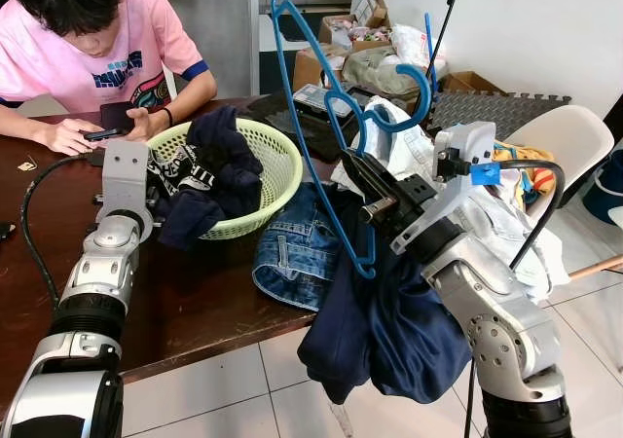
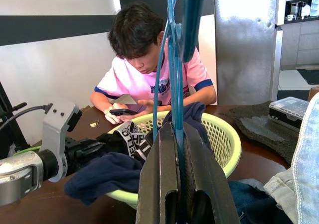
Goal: Hang hanger
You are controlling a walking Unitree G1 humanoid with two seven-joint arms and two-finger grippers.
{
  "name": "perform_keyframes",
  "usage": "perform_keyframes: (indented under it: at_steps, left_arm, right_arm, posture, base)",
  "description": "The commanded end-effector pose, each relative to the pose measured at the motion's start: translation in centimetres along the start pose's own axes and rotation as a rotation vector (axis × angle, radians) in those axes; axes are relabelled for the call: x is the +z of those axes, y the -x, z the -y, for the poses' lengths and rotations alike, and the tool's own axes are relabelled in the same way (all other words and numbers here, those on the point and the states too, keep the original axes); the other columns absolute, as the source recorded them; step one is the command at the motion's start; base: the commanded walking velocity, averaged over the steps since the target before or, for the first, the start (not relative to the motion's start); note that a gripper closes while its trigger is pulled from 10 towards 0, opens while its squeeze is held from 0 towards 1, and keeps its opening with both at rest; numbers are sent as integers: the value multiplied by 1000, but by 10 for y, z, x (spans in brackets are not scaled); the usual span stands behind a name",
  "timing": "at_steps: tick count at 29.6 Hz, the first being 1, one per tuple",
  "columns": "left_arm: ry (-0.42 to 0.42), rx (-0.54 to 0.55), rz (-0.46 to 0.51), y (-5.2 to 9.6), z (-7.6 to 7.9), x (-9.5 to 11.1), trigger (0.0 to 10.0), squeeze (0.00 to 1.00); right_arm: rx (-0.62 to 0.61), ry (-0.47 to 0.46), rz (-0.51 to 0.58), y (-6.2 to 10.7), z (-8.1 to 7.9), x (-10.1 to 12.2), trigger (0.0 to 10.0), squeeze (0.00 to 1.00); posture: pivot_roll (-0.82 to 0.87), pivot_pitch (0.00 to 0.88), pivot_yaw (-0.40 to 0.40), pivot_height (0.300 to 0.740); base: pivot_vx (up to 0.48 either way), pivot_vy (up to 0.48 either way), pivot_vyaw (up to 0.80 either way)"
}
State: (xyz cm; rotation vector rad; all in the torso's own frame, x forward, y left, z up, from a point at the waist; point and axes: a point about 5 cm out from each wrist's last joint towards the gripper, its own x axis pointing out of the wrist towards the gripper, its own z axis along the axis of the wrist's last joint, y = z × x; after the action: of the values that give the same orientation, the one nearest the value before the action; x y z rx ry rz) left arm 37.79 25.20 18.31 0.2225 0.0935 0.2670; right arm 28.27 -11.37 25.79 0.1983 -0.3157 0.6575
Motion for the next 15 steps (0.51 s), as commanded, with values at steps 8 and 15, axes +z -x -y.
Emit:
perform_keyframes:
  at_steps: [8, 15]
  left_arm:
    - [4, 39, -6, -2, -11, 0, 0, 0]
    - [-22, 99, 230, 1, -19, 52, 0, 0]
  right_arm:
    - [3, 5, 9, 3, 0, 3, 10000, 0]
    - [4, 6, 11, 2, 1, 3, 10000, 0]
  posture:
    - [22, 95, -50, 740]
    - [27, 86, -49, 740]
  base:
    - [0, 0, 0]
    - [0, 0, 0]
